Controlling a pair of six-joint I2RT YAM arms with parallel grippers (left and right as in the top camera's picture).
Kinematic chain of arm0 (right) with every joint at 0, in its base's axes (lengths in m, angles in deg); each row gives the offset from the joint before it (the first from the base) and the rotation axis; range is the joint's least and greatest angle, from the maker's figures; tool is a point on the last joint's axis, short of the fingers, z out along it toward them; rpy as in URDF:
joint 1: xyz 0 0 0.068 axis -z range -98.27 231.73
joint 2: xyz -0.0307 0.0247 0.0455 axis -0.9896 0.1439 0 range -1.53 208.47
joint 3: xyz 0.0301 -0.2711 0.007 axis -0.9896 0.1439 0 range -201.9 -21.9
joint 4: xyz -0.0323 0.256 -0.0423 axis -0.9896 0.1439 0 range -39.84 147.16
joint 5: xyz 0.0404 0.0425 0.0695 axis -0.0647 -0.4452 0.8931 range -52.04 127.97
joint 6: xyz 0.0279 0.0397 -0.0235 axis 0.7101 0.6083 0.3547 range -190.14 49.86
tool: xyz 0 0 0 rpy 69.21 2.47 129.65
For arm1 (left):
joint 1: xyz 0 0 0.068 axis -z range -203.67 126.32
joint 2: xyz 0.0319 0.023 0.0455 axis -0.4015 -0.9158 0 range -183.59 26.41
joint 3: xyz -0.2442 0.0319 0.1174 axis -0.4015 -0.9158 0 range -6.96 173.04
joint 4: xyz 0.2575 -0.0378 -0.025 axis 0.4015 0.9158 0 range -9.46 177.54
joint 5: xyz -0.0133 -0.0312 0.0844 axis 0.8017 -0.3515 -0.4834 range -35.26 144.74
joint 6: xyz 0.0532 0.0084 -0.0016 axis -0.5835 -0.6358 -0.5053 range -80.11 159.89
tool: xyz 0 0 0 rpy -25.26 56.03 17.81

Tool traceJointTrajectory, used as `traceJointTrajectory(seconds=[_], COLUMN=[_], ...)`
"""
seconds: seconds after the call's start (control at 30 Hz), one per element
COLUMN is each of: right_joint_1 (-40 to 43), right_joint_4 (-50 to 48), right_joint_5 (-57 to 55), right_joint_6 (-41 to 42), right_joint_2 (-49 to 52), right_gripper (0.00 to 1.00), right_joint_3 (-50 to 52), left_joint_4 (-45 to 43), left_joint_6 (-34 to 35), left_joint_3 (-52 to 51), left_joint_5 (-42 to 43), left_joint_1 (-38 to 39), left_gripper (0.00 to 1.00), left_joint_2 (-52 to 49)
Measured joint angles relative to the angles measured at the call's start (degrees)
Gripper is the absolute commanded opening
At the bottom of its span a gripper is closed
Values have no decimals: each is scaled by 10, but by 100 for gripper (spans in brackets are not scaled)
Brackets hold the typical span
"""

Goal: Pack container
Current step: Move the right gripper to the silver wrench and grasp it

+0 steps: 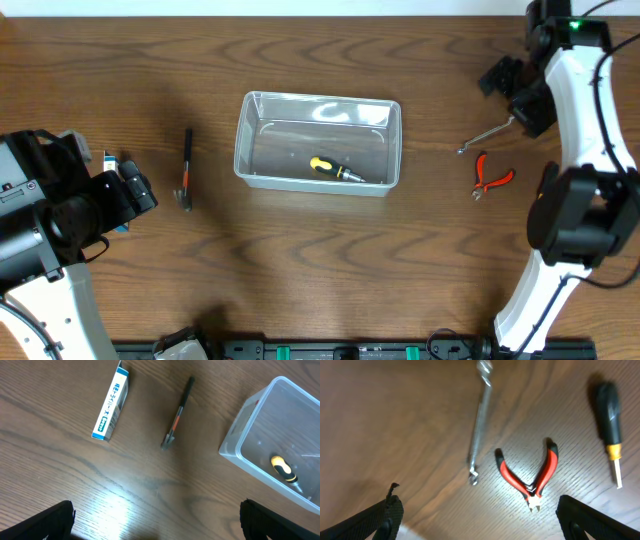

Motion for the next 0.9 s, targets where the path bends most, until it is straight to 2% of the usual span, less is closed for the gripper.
traceJointTrajectory(seconds=[0.63, 0.9], right_joint_1=[0, 0], right_joint_4=[-24, -56], right_joint_5=[4, 3], right_joint_6=[32, 19], right_joint_2=[150, 158], right_gripper=[99, 96], right_joint_3=[4, 4], left_joint_4=[1, 1], left_joint_6=[0, 0], left_joint_3=[0, 0], left_joint_5=[4, 4], left_joint_1=[0, 0], left_gripper=[98, 98], left_joint_2=[0, 0])
